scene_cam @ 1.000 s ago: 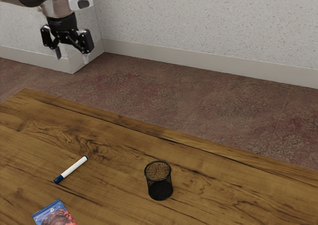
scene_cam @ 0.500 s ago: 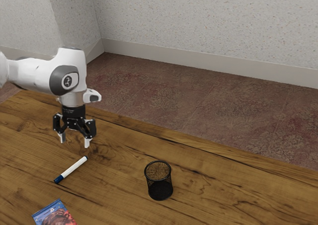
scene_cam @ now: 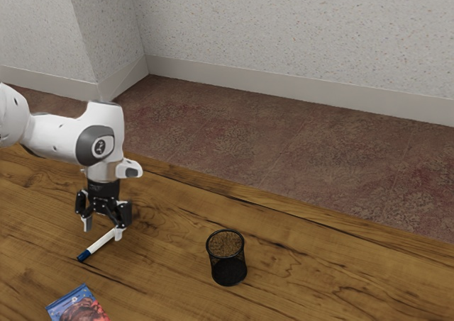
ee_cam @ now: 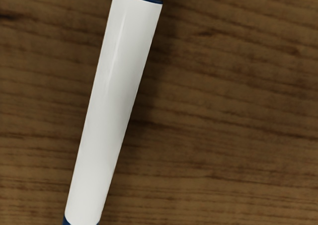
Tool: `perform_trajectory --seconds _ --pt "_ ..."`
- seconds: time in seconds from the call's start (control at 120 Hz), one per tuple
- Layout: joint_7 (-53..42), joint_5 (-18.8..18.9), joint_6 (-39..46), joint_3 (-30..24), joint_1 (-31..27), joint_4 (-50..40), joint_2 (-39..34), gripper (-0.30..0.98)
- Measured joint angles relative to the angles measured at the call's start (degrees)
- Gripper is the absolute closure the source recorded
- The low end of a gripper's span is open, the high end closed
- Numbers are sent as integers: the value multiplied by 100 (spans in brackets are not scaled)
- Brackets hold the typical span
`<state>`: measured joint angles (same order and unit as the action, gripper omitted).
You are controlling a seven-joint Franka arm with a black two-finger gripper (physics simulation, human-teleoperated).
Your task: Put the marker into the pen holder.
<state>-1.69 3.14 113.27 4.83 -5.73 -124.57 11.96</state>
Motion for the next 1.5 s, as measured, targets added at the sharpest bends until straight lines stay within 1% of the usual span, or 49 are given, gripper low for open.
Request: perform_trajectory --seconds 0.142,0.25,0.483,0.7,0.733,0.9,1.008,1.267,1.5 --pt "-293 6 32 1 -243 394 401 0" --pt "-499 6 34 1 -293 593 620 0" --pt "-868 -18 43 -2 -297 767 861 0" --pt "-1108 -54 59 -4 -298 768 939 0" --pt "-1137 -46 65 -5 -296 770 937 4" --pt "-1259 -6 89 -8 -284 774 926 38" --pt "-1320 4 99 -48 -281 774 926 51" --pt "-1406 32 127 -121 -281 768 934 70" --pt "-1414 137 167 -154 -277 750 790 77"
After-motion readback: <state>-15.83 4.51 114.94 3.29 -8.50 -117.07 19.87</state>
